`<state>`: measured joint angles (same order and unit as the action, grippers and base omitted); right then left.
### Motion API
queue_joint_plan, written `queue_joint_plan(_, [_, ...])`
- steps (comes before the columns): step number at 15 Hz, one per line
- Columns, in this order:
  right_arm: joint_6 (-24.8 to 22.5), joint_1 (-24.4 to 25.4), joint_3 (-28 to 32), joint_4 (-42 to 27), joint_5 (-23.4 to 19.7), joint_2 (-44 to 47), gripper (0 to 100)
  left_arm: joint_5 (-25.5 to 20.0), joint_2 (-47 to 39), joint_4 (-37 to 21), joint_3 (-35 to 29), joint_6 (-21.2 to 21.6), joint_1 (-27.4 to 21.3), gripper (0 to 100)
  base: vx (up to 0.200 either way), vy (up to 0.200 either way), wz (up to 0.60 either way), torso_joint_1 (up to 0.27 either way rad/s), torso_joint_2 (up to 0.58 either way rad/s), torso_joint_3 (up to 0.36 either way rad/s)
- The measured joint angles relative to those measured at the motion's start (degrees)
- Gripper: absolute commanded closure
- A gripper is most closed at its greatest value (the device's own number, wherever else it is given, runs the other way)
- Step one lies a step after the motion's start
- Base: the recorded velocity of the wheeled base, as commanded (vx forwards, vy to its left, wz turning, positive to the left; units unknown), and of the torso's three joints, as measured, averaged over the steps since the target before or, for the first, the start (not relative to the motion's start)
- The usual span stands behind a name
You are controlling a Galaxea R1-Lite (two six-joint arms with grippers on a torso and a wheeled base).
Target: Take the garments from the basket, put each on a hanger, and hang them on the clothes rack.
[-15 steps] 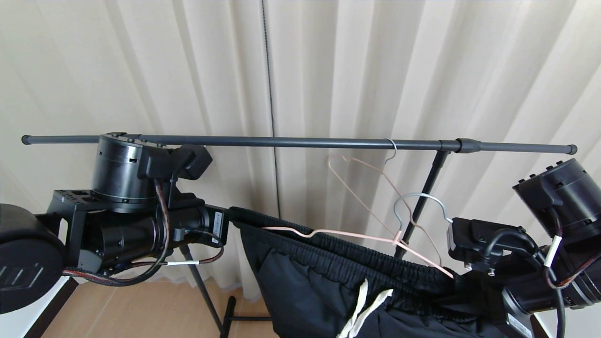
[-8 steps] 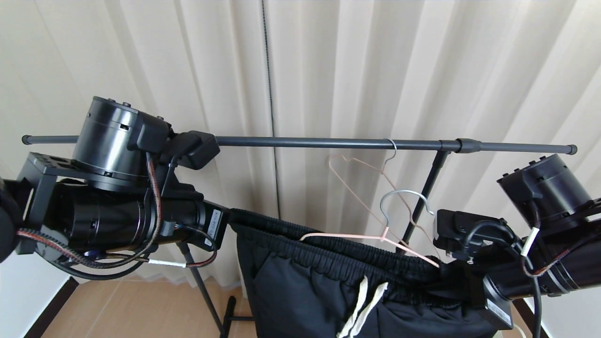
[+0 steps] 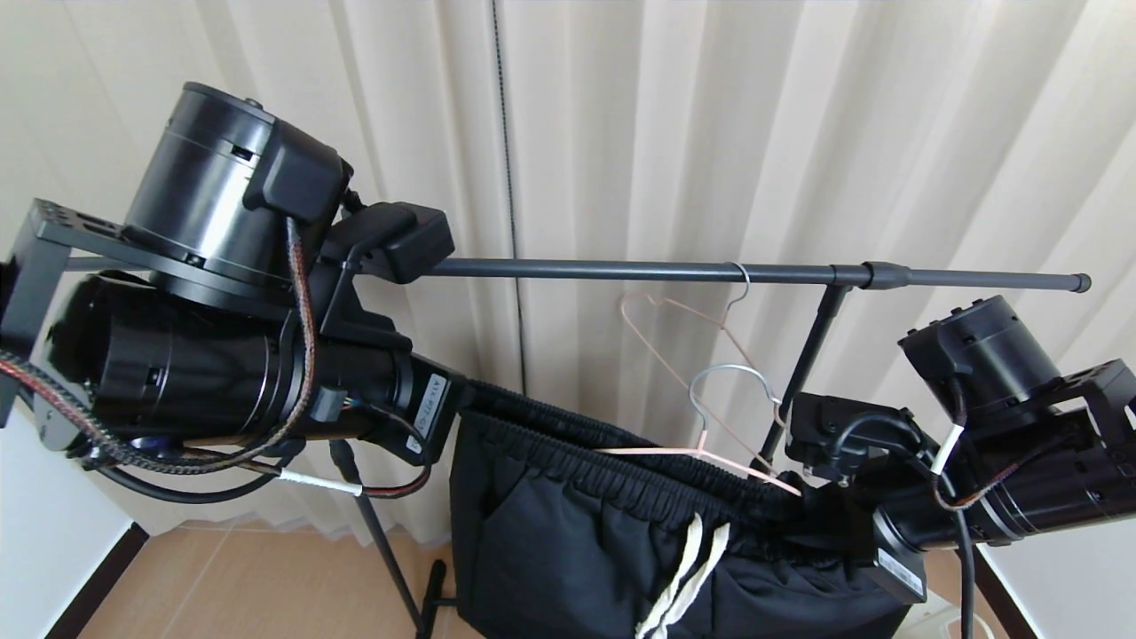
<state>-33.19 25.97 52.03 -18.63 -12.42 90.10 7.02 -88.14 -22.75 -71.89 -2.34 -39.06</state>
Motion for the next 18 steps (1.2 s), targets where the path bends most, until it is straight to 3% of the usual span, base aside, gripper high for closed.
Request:
queue_joint_plan(3, [0.7,0.0,-0.2,1.9,-0.4,0.3,100,0.0,-1.2,-0.6,-1.5,-0.2,-1.8,100,0.000,0.000,0.00,0.000,0.00,0.000])
queue_joint_plan(7, [5.5,-0.1,-1.5,6.7,-3.0,-0.2,100,0.1,-3.6,-0.7,-3.1,-0.3,-4.1,100,0.000,0.000,0.00,0.000,0.00,0.000])
queue_joint_plan(10, [6.0,0.0,-4.7,14.2,-3.2,-0.3,100,0.0,-5.0,-0.7,-4.1,-0.4,-6.2,100,0.000,0.000,0.00,0.000,0.00,0.000])
queue_joint_plan(14, [10.2,-0.1,-10.5,25.1,-4.1,0.0,100,0.0,-6.8,-0.7,-4.4,-0.7,-7.1,100,0.000,0.000,0.00,0.000,0.00,0.000])
queue_joint_plan(18, [10.8,0.1,-13.3,28.3,-4.5,0.8,100,0.0,-8.0,-0.7,-6.5,-1.7,-8.3,100,0.000,0.000,0.00,0.000,0.00,0.000])
